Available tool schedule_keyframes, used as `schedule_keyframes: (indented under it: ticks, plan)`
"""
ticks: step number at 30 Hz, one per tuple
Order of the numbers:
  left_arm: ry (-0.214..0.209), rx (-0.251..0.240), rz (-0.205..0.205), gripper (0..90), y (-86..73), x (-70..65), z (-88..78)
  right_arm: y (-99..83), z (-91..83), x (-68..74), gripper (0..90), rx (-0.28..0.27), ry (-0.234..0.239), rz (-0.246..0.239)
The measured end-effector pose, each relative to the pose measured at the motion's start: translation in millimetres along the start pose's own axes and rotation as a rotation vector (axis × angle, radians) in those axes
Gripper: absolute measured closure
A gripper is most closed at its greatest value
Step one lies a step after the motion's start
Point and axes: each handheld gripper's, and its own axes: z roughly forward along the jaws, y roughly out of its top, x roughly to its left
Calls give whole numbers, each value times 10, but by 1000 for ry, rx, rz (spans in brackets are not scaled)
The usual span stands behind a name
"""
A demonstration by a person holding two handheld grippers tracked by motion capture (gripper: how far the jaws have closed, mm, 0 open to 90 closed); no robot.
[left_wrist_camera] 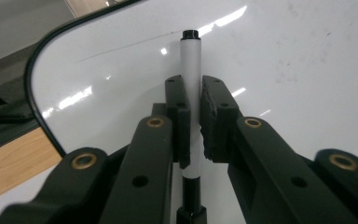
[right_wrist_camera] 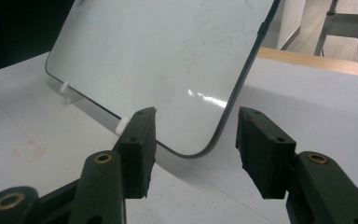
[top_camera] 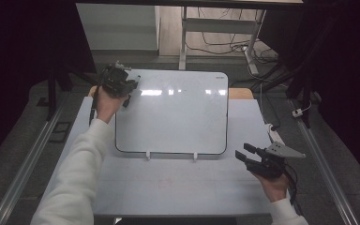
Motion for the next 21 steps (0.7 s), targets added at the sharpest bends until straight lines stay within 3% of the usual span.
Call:
schedule_keyframes:
  ticks: [4, 6, 9, 13, 21]
  plan:
    - [5, -29, 6, 747, -34, -24, 17, -17, 10, -6, 474, 5, -3, -2]
    - [30, -61, 18, 618, -71, -66, -53, -20, 10, -11, 474, 7, -6, -5]
    - [17, -124, 24, 486, -212, -140, -258, -32, 26, -16, 471, 18, -11, -19]
    - [-51, -185, 49, 391, -582, -299, -578, -77, 91, -18, 462, 49, 0, -38]
    - [-223, -165, 24, 323, -1516, -648, -897, -138, 215, 31, 458, 92, 43, -81]
